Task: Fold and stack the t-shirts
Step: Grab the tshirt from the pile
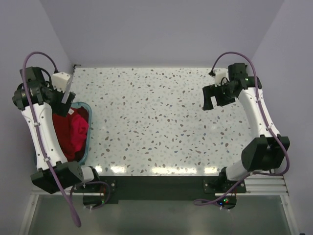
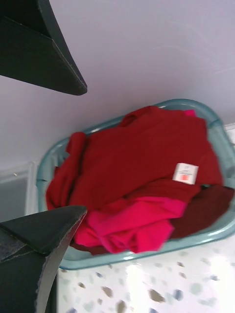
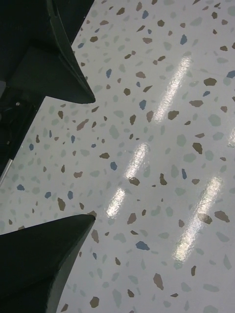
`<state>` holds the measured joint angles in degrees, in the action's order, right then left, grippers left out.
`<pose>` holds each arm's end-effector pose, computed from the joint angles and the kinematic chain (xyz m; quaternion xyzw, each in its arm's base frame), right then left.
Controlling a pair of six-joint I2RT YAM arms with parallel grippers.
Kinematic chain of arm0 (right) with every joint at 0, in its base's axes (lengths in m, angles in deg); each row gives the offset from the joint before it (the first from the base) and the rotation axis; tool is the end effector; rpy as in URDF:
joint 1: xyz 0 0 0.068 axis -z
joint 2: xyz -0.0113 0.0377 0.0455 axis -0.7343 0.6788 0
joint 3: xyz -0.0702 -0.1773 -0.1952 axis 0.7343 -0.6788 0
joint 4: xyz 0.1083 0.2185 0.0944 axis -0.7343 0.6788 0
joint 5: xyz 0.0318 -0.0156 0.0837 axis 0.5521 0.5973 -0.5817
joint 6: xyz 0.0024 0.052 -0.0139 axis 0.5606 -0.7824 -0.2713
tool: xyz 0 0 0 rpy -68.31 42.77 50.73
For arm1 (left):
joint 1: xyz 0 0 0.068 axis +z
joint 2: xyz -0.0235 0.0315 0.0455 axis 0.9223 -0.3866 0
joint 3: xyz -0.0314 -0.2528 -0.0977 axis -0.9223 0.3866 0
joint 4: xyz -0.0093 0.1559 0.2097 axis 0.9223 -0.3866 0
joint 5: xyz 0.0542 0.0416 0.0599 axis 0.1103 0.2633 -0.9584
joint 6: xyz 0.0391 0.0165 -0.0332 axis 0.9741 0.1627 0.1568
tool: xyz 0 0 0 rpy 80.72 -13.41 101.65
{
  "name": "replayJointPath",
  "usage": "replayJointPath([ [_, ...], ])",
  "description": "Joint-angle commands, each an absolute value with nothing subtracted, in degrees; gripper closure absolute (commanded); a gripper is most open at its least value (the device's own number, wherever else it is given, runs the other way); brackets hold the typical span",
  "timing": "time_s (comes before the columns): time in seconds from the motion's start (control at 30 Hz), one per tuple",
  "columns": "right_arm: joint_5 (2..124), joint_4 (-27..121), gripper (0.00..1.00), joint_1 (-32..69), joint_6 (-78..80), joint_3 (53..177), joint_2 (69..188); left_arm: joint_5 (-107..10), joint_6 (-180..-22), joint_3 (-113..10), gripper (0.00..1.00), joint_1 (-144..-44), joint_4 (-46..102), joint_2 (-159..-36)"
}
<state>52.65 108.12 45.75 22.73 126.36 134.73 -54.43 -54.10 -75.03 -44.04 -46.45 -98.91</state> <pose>0.3018 0.0188 0.3413 -0.1750 0.9433 0.1215 0.2546 0.2204 0.0931 0.4177 0.1077 0.9441 0.1364 0.2802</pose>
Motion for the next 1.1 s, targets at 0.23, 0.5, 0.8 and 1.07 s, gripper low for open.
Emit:
replayJointPath([
  [0.23,50.0,111.6,0.02,43.6,24.6,131.5,139.9,-64.9,-37.6,-52.0,0.0,-42.4,-49.1,-79.7],
  [0.5,50.3,114.1,0.01,41.7,25.6,136.0,144.4,-64.3,-43.0,-44.1,0.03,-41.8,-47.3,-79.6],
  [0.8,51.1,115.6,0.01,41.1,26.7,137.1,145.1,-62.0,-54.4,-38.4,0.21,-40.6,-38.2,-83.2],
  [1.07,51.2,116.3,0.01,41.0,27.3,137.7,145.7,-63.3,-58.1,-35.6,0.26,-40.2,-32.7,-85.1],
])
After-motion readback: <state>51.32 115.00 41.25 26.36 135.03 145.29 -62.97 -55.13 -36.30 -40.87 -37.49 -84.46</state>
